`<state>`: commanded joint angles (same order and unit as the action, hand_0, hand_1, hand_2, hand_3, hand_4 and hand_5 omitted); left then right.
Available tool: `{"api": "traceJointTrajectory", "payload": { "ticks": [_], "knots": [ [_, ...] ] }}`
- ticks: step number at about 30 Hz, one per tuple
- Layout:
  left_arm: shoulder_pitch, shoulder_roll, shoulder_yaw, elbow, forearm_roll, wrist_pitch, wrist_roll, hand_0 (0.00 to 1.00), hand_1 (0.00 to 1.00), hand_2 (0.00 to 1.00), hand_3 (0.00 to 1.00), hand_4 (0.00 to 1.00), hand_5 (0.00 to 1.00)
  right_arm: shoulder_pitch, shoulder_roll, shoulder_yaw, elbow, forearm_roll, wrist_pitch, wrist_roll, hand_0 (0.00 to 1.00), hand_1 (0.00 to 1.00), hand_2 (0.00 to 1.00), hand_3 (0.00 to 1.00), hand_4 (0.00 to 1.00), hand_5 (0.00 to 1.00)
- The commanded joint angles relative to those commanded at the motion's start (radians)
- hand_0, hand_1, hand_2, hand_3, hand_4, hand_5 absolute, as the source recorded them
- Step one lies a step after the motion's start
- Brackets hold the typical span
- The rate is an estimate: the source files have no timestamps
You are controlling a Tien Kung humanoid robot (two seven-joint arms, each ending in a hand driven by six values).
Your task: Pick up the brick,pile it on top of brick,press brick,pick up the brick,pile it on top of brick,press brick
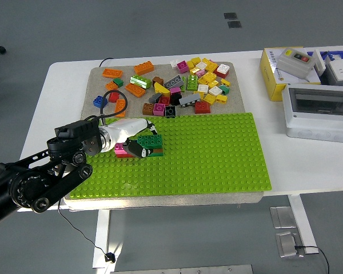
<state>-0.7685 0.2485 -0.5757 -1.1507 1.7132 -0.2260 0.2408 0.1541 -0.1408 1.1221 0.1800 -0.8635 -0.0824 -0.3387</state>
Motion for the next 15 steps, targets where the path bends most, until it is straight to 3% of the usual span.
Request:
{"api": "traceJointTrajectory", "payload": {
  "ticks": [1,2,15],
  "knots": [
    [0.000,0.000,-0.001,0.000,-0.001,0.000,-0.001,0.964,0.955,0.942,0.694,0.669,0.207,0.000,0.000,0.000,0.000,0.000,0.000,0.000,0.701,0.634,0.451,0.750,0.624,0.998],
    [0.001,0.000,-0.001,0.001,-0.002,0.001,-0.001,0.963,0.958,0.947,0.725,0.725,0.271,0.000,0.000,0.000,0.000,0.000,0.000,0.000,0.700,0.634,0.451,0.751,0.624,0.998],
    [0.001,0.000,-0.007,0.007,-0.007,0.008,-0.006,0.964,0.960,0.954,0.785,0.722,0.274,0.004,0.000,-0.009,0.000,0.006,-0.002,0.001,0.699,0.634,0.453,0.751,0.625,0.998]
  ]
}}
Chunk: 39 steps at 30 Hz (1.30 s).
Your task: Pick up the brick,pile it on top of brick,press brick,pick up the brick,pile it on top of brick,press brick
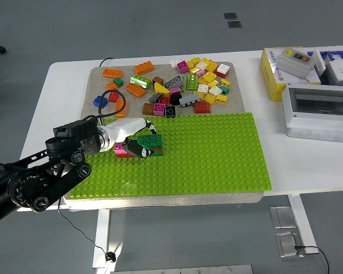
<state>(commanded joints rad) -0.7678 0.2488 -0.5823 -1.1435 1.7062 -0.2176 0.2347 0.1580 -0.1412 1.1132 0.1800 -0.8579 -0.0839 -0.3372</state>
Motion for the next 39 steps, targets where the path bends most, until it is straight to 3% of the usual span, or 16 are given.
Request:
{"api": "traceJointTrajectory", "payload": {
  "ticks": [11,17,18,22,23,29,30,34,39],
  "knots": [
    [0.001,0.001,-0.001,-0.003,-0.003,0.000,-0.001,0.965,0.962,0.955,0.788,0.748,0.303,0.001,0.000,-0.001,0.000,-0.003,0.001,-0.001,0.702,0.634,0.450,0.751,0.626,0.998],
    [0.006,0.018,-0.024,-0.040,0.006,-0.009,0.004,0.965,0.962,0.955,0.788,0.748,0.303,0.000,-0.003,0.001,0.000,0.000,0.001,0.003,0.702,0.634,0.450,0.751,0.626,0.998],
    [0.007,0.025,-0.033,-0.057,0.011,-0.015,0.013,0.968,0.965,0.964,0.797,0.780,0.357,-0.002,-0.004,0.002,0.000,0.002,0.001,0.007,0.701,0.634,0.450,0.750,0.626,0.998],
    [0.021,0.059,-0.089,-0.134,0.043,-0.035,0.053,0.968,0.965,0.964,0.797,0.780,0.357,-0.007,-0.007,0.002,0.000,0.011,0.000,0.019,0.701,0.634,0.450,0.750,0.626,0.998],
    [0.028,0.068,-0.109,-0.157,0.051,-0.037,0.062,0.971,0.965,0.959,0.745,0.818,0.494,-0.008,-0.007,0.003,0.000,0.011,0.000,0.020,0.701,0.632,0.448,0.749,0.627,0.998],
    [0.079,0.135,-0.180,-0.297,0.063,-0.041,0.124,0.971,0.965,0.959,0.745,0.818,0.494,-0.016,-0.008,-0.003,0.000,0.025,-0.003,0.024,0.701,0.632,0.448,0.749,0.627,0.998],
    [0.084,0.145,-0.175,-0.325,0.059,-0.042,0.132,0.983,0.965,0.965,0.684,0.745,0.615,-0.016,-0.008,0.000,0.000,0.020,-0.002,0.022,0.698,0.629,0.447,0.750,0.637,0.998],
    [0.095,0.151,-0.158,-0.391,0.052,-0.037,0.138,0.983,0.965,0.965,0.684,0.745,0.615,-0.017,-0.007,0.009,0.000,0.006,0.000,0.019,0.698,0.629,0.447,0.750,0.637,0.998],
    [0.106,0.145,-0.130,-0.401,0.047,-0.028,0.131,0.986,0.965,0.964,0.669,0.729,0.650,-0.018,-0.005,0.012,0.000,0.003,-0.001,0.018,0.698,0.632,0.445,0.749,0.631,0.998]
  ]
}}
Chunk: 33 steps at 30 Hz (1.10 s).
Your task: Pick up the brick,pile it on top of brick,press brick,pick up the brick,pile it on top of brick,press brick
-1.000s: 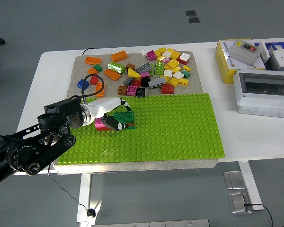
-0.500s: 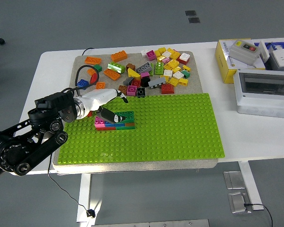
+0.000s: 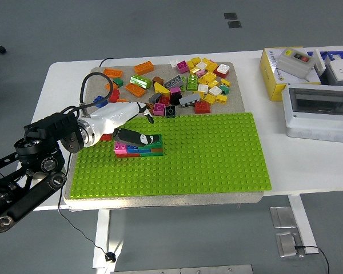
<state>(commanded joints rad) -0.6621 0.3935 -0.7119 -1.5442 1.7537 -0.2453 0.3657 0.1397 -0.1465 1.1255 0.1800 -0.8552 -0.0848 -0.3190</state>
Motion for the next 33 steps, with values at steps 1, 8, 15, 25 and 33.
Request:
{"api": "traceJointTrajectory", "payload": {
  "ticks": [1,8,15,25,33],
  "knots": [
    [0.001,-0.002,0.008,0.004,0.000,0.003,-0.002,0.986,0.965,0.964,0.669,0.729,0.650,0.000,0.000,0.000,0.000,0.000,0.000,0.000,0.698,0.632,0.445,0.749,0.631,0.998],
    [-0.002,-0.026,0.048,0.078,0.000,0.022,-0.033,0.988,0.965,0.961,0.666,0.719,0.651,0.000,0.003,0.000,0.000,-0.002,0.000,0.000,0.698,0.632,0.445,0.749,0.631,0.998],
    [-0.007,-0.036,0.069,0.151,0.003,0.033,-0.070,0.991,0.962,0.954,0.663,0.727,0.635,0.000,0.005,-0.004,0.000,0.002,-0.001,0.001,0.701,0.631,0.447,0.750,0.633,0.998],
    [-0.007,-0.046,0.076,0.189,-0.009,0.040,-0.093,0.990,0.961,0.953,0.659,0.735,0.629,0.002,0.007,-0.007,0.000,0.008,0.000,0.003,0.696,0.630,0.450,0.750,0.632,0.998],
    [-0.002,-0.056,0.075,0.210,-0.014,0.043,-0.099,0.989,0.959,0.942,0.657,0.742,0.615,0.004,0.007,-0.013,0.000,0.016,0.000,0.006,0.696,0.630,0.450,0.752,0.633,0.998]
  ]
}}
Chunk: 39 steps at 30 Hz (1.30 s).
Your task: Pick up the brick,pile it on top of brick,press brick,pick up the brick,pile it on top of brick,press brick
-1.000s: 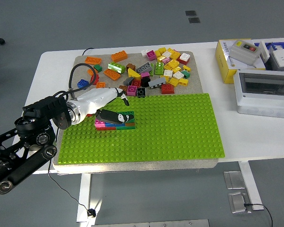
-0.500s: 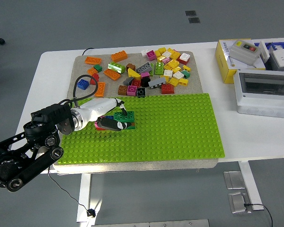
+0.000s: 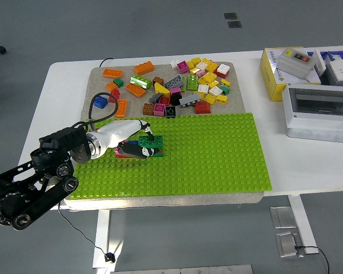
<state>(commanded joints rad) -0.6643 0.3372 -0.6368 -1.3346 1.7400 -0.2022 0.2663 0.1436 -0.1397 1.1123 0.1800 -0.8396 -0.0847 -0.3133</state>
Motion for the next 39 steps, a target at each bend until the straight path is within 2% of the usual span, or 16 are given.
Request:
{"api": "traceJointTrajectory", "payload": {
  "ticks": [10,18,24,33,39],
  "knots": [
    [0.010,-0.017,-0.016,0.041,-0.022,-0.009,-0.001,0.990,0.959,0.941,0.657,0.747,0.611,-0.001,0.000,-0.009,0.000,0.011,-0.001,0.004,0.696,0.630,0.449,0.751,0.634,0.998],
    [0.031,-0.024,-0.050,0.042,-0.027,-0.016,0.003,0.988,0.957,0.934,0.654,0.745,0.605,-0.003,-0.001,-0.011,0.000,0.015,-0.002,0.006,0.694,0.630,0.447,0.749,0.634,0.998],
    [0.050,-0.022,-0.111,0.009,-0.023,-0.018,-0.009,0.984,0.949,0.921,0.640,0.745,0.601,-0.003,-0.001,-0.006,0.000,0.009,-0.001,0.003,0.694,0.629,0.447,0.749,0.633,0.998],
    [0.074,-0.002,-0.194,-0.084,-0.015,-0.017,-0.012,0.981,0.946,0.911,0.634,0.744,0.597,-0.005,0.000,0.007,0.000,-0.008,0.002,-0.001,0.694,0.629,0.447,0.749,0.633,0.998],
    [0.111,0.009,-0.273,-0.118,-0.006,0.015,-0.047,0.980,0.945,0.913,0.639,0.738,0.585,-0.009,0.000,0.002,0.000,-0.004,0.002,0.002,0.695,0.630,0.451,0.755,0.636,0.998]
  ]
}}
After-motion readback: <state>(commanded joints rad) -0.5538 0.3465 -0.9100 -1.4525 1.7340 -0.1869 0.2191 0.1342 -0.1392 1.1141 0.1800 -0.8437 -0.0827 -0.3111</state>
